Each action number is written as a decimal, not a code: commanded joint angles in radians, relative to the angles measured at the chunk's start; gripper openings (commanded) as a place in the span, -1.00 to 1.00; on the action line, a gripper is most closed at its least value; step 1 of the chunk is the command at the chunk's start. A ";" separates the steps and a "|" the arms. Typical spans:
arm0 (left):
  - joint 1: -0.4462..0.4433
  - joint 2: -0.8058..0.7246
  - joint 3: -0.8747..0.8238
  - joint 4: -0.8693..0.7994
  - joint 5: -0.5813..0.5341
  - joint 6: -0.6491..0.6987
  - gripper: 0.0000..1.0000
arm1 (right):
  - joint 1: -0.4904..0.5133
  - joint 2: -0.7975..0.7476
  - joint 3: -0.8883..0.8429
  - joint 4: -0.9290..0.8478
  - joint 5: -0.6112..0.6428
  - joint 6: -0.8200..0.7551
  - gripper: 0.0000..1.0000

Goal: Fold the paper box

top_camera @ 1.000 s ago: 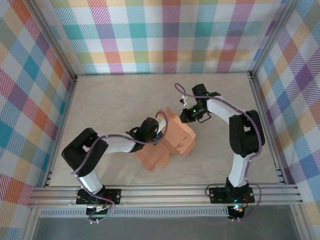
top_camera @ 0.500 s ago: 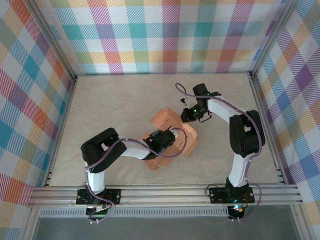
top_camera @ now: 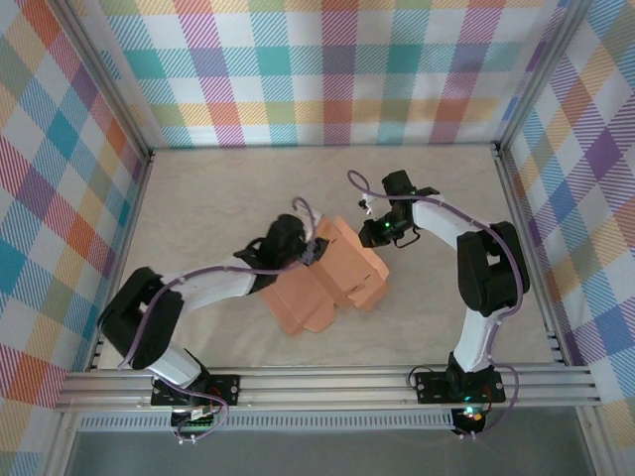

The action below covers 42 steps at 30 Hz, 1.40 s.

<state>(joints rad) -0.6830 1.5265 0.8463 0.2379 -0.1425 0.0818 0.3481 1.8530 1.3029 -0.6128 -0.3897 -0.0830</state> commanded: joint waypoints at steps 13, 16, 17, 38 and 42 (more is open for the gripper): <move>0.132 0.228 0.282 -0.123 0.673 -0.246 0.29 | 0.007 -0.055 -0.019 0.004 -0.067 0.007 -1.00; 0.132 0.288 0.318 -0.110 0.689 -0.262 0.31 | 0.007 -0.059 -0.017 -0.004 -0.098 0.002 -1.00; 0.132 0.301 0.329 -0.106 0.687 -0.267 0.31 | 0.006 -0.063 -0.019 -0.006 -0.110 0.000 -1.00; 0.232 0.379 0.279 0.116 0.788 -0.459 0.43 | 0.006 -0.127 -0.057 -0.070 -0.269 -0.126 -1.00; 0.234 0.391 0.280 0.134 0.797 -0.467 0.43 | 0.006 -0.128 -0.056 -0.072 -0.277 -0.129 -1.00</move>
<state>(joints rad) -0.4526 1.9018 1.1316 0.3157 0.6109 -0.3565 0.3481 1.7599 1.2545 -0.6605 -0.6106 -0.1749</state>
